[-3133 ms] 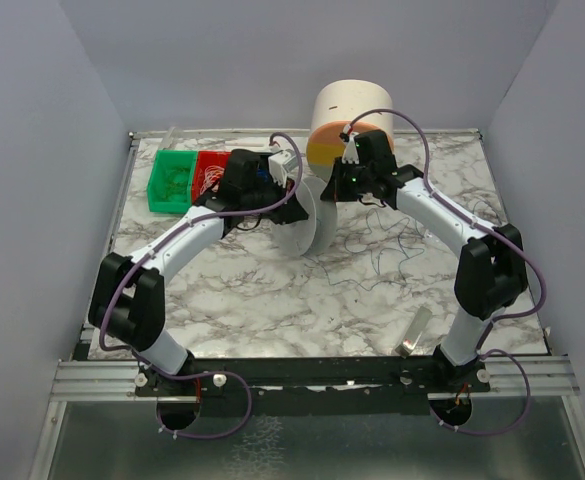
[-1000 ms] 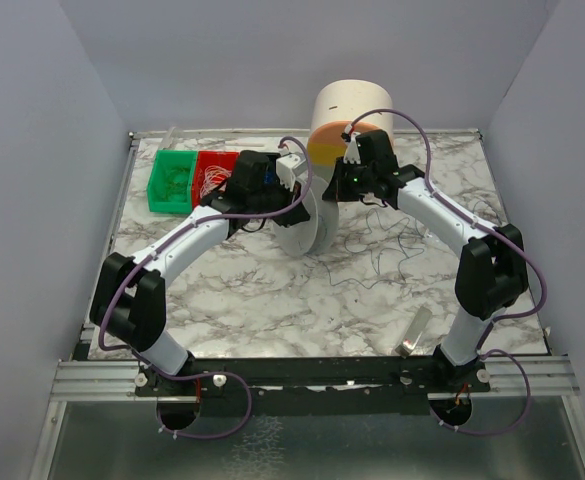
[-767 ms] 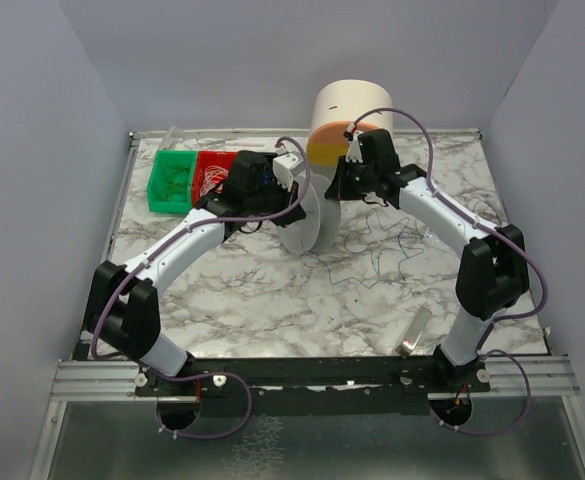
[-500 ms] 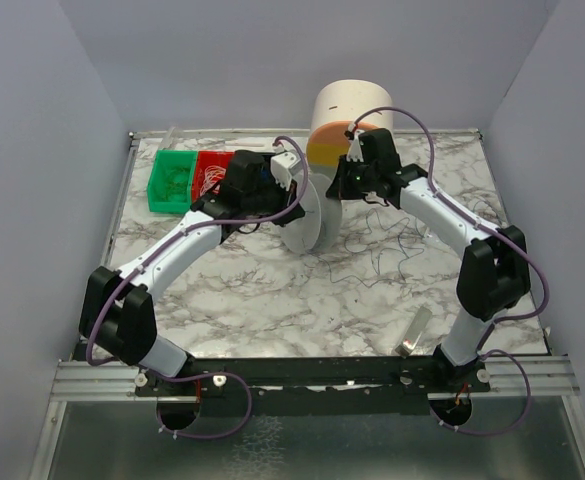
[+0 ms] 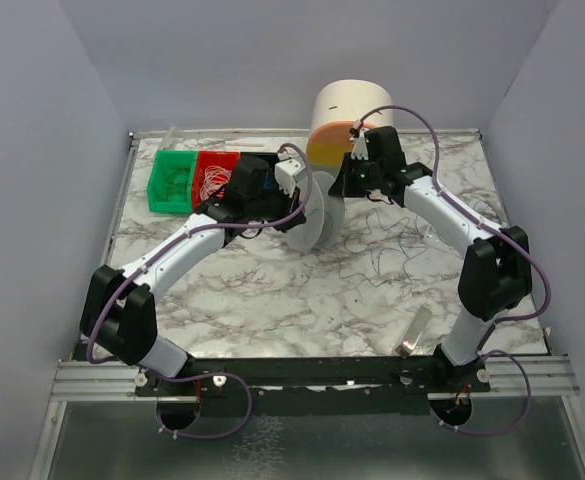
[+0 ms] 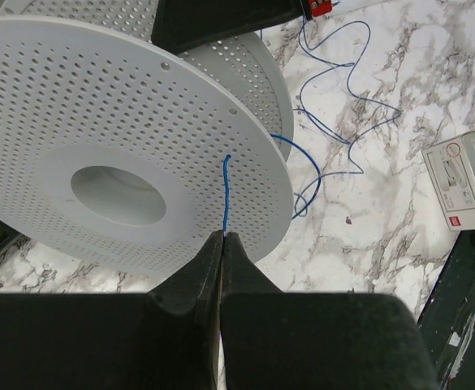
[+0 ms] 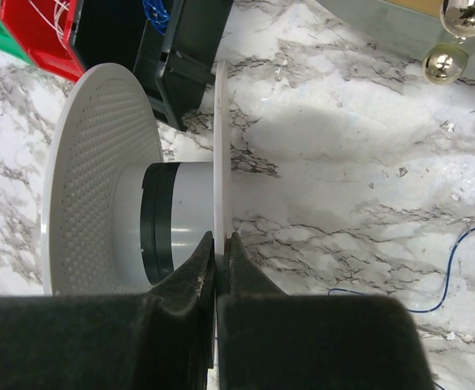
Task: Wrap the cables
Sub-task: Wrap the cable around the cable reel.
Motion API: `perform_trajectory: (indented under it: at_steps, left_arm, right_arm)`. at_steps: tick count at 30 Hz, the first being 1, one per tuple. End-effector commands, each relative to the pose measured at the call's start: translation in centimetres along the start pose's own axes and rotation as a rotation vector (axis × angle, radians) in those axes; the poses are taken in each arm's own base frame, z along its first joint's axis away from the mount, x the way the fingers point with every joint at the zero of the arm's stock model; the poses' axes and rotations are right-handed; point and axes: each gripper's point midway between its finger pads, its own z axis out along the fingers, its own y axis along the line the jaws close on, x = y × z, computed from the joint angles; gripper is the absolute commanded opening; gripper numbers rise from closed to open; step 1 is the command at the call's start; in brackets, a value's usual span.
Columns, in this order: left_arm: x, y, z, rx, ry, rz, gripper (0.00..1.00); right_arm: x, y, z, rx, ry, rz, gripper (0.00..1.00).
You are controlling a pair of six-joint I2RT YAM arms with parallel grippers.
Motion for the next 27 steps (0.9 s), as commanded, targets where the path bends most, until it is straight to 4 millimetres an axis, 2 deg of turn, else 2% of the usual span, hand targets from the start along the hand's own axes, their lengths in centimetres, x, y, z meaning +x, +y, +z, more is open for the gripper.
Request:
perform_trajectory:
  at_steps: [1,7,12,16,23,25,27]
  left_arm:
    - [1.5,-0.4,1.0,-0.012,0.042,0.015,0.0]
    - [1.6,-0.7,1.7,-0.025,0.051,0.028,0.0]
    - [1.7,0.6,2.4,-0.094,0.059,0.022,0.0]
    - [1.9,1.2,2.5,-0.126,0.068,0.024,0.01]
    - [0.8,1.0,1.0,-0.131,0.066,0.106,0.35]
    - [0.2,0.8,0.3,-0.126,0.063,0.142,0.49]
    - [-0.1,0.4,-0.4,-0.109,0.077,0.192,0.69]
  right_arm:
    - [-2.2,2.9,-1.4,-0.121,-0.05,0.014,0.0]
    - [-1.4,3.5,-1.5,-0.153,-0.035,0.031,0.0]
    - [-0.9,4.6,-1.8,-0.184,-0.03,0.026,0.0]
    - [-1.0,4.7,-2.0,-0.183,-0.034,0.026,0.0]
    - [-1.4,3.8,-1.9,-0.129,-0.055,0.008,0.0]
    - [-1.6,3.3,-1.8,-0.103,-0.064,-0.002,0.0]
    - [-2.0,2.8,-1.8,-0.071,-0.077,-0.016,0.0]
